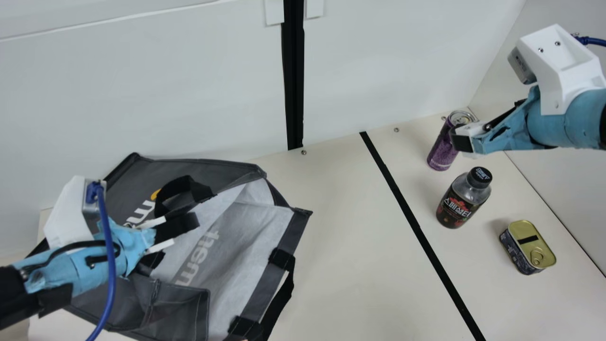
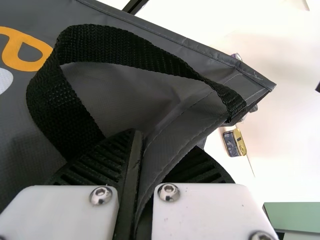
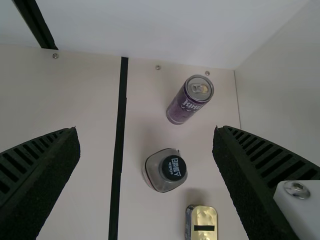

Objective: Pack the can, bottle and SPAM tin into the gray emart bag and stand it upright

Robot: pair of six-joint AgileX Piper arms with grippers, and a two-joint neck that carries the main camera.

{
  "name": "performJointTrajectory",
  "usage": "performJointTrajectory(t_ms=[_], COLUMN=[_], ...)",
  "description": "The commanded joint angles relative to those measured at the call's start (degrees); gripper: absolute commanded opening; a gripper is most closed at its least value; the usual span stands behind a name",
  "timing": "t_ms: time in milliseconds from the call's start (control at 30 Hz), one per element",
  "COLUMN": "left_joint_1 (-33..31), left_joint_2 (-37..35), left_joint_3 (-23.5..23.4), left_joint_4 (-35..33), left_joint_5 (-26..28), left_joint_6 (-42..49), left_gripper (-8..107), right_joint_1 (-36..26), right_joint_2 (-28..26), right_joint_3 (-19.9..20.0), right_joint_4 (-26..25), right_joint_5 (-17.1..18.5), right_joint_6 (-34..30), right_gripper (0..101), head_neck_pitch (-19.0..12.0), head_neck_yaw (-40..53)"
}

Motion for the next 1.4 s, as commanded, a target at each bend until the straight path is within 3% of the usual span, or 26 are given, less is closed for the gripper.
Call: performJointTrajectory(t_ms=[0,767,1367], left_joint_1=[0.0,0.0,0.0], left_joint_2=[0.0,0.0,0.0], left_joint_3=[0.0,0.0,0.0], left_joint_4=[0.0,0.0,0.0], left_joint_5=[0.0,0.0,0.0], left_joint_6=[0.0,0.0,0.0], left_gripper=[-8,-8,-8], right_joint_1=[-0.15,0.01,0.57], right_joint_2=[1.38,16.67,26.64], right_joint_3=[-0.91,-12.47,-18.79], right_joint_4=[-0.18,-2.97,-5.04], right_joint_5=[0.02,0.02,0.02], right_joint_6=[0.03,0.83,1.72], right_gripper=[95,95,95], head_neck_pitch=[-1.21,-1.21,-1.21], head_neck_yaw=[-0.05,-0.05,-0.05])
